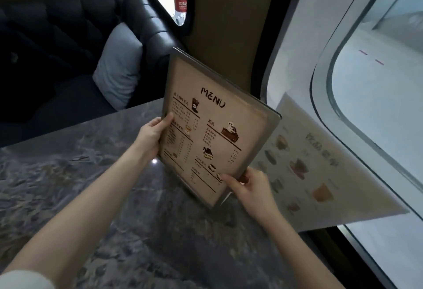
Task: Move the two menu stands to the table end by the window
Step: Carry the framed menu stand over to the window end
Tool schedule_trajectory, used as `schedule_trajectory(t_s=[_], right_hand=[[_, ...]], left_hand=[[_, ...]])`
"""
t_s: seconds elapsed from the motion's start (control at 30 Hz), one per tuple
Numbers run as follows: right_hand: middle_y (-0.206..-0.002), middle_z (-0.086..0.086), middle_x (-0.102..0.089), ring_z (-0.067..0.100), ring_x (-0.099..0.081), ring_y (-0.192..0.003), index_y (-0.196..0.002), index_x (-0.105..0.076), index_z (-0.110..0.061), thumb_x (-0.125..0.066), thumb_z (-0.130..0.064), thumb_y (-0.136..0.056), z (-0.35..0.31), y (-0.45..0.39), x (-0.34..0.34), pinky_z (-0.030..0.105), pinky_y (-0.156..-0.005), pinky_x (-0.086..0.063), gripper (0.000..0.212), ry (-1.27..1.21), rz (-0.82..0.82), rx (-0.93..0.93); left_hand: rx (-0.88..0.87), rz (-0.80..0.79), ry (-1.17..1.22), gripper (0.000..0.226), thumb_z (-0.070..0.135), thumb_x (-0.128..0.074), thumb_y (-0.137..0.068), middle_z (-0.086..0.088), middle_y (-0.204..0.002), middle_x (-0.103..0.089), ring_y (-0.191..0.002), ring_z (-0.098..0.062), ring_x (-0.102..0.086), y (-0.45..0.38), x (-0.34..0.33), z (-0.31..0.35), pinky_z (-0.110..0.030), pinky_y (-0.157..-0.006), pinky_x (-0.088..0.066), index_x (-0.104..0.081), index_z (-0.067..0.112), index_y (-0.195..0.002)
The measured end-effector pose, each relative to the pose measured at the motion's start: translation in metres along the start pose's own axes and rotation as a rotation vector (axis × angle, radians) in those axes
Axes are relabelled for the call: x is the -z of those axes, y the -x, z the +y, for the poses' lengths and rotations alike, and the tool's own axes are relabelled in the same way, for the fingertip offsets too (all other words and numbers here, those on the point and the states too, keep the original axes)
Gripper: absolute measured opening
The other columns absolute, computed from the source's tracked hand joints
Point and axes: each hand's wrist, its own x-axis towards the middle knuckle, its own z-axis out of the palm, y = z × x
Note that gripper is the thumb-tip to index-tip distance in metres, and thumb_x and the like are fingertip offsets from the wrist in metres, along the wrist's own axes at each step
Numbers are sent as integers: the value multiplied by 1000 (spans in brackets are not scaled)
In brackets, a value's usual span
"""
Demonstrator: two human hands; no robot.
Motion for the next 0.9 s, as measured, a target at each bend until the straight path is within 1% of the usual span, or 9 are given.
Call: schedule_trajectory(t_s=[0.07,0.13,0.17,0.33,0.4,0.5,0.6,0.77,0.9], right_hand=[[-116,7,-66,20,-61,-109,-113,-59,-6,-62,-14,-84,3,-12,5,8,-71,-51,30,-32,10,-24],[-118,6,-64,18,-60,-110,-115,-57,-7,-61,-16,-85,7,-22,8,15,-76,-53,32,-54,20,-40],[-118,4,-64,14,-60,-107,-115,-57,-9,-61,-19,-84,9,-28,10,17,-77,-53,32,-41,28,-32],[-103,-13,-59,-14,-56,-77,-113,-59,-10,-60,-21,-85,17,-51,9,0,-63,-47,30,-83,45,-4],[-106,-7,-65,-9,-62,-83,-111,-61,-7,-62,-20,-84,20,-60,6,3,-68,-49,29,-100,70,-12],[-107,4,-69,9,-66,-95,-109,-63,-3,-62,-20,-84,23,-72,2,5,-72,-50,30,-116,112,-9],[-100,-3,-65,1,-61,-91,-107,-63,-3,-61,-17,-85,24,-80,-1,-2,-67,-45,27,-120,136,12],[-102,-2,-68,2,-63,-94,-108,-63,-6,-61,-18,-85,32,-90,-7,11,-80,-50,26,-155,151,3],[-100,-10,-65,-1,-62,-94,-108,-63,-8,-62,-18,-84,38,-93,-8,7,-78,-49,26,-174,140,-13]], left_hand=[[5,-29,-10,20,28,-62,-83,4,-77,-75,-71,-8,-72,-18,-9,3,-20,-56,-55,-63,11,-93],[12,-69,-21,21,29,-62,-83,4,-77,-75,-72,-10,-72,-34,-17,6,-21,-57,-56,-64,12,-93],[13,-83,-30,23,31,-64,-81,4,-78,-75,-73,-10,-72,-41,-20,9,-21,-57,-56,-64,12,-93],[-7,-148,-88,55,41,-71,-64,1,-91,-73,-83,-12,-69,-76,-30,17,-20,-62,-55,-62,8,-107],[-14,-181,-100,62,46,-77,-56,3,-88,-74,-82,-12,-71,-89,-33,21,-20,-63,-55,-62,9,-104],[-22,-243,-131,54,45,-75,-56,4,-84,-75,-79,-10,-71,-108,-38,26,-20,-63,-55,-64,12,-98],[-30,-274,-146,46,41,-70,-65,4,-85,-75,-82,-10,-71,-123,-42,28,-21,-66,-55,-63,12,-99],[-40,-285,-170,40,36,-63,-72,1,-94,-71,-86,-10,-70,-137,-46,23,-20,-70,-55,-62,10,-103],[-35,-276,-174,38,36,-64,-72,2,-94,-71,-86,-10,-70,-143,-45,16,-19,-70,-54,-64,12,-101]])
